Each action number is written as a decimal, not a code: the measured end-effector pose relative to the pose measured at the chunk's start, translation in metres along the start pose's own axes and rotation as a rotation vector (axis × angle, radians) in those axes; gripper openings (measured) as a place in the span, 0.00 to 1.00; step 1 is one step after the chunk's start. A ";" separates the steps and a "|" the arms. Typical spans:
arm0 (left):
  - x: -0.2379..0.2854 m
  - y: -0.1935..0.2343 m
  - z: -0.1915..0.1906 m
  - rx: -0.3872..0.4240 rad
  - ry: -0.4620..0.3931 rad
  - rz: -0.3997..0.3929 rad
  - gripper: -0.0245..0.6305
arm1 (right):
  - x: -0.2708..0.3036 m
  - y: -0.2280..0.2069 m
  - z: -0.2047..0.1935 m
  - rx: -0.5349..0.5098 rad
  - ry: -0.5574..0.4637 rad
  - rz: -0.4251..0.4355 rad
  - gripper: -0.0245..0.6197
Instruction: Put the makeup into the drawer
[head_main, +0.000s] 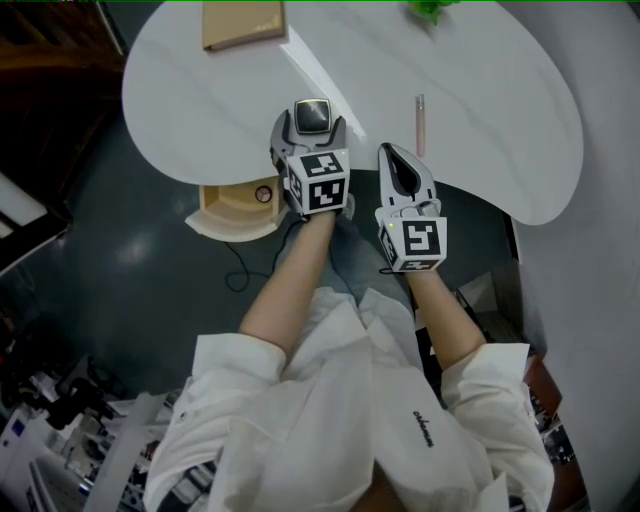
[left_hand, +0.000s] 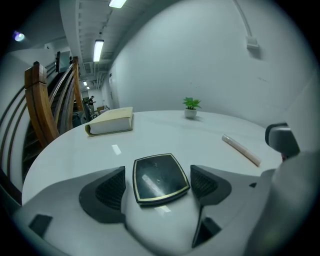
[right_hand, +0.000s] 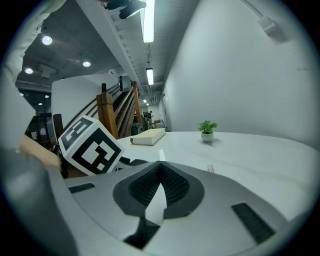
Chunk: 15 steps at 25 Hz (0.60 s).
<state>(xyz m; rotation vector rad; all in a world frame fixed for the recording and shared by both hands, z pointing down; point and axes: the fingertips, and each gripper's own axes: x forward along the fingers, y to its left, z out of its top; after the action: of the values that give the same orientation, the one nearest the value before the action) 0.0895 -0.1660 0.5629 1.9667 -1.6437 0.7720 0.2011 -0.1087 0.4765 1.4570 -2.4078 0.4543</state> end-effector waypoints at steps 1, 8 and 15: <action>0.000 0.000 0.000 -0.004 0.005 -0.004 0.63 | -0.001 0.000 0.000 0.002 -0.002 0.003 0.06; 0.004 -0.002 -0.002 -0.015 0.076 -0.071 0.58 | -0.001 0.004 0.001 0.003 -0.010 0.031 0.06; -0.015 -0.001 -0.008 -0.006 0.053 -0.191 0.57 | -0.011 0.023 -0.003 0.010 -0.002 0.048 0.06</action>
<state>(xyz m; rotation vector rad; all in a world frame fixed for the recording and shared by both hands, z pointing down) 0.0870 -0.1491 0.5587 2.0448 -1.4020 0.7386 0.1855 -0.0884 0.4724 1.4064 -2.4504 0.4768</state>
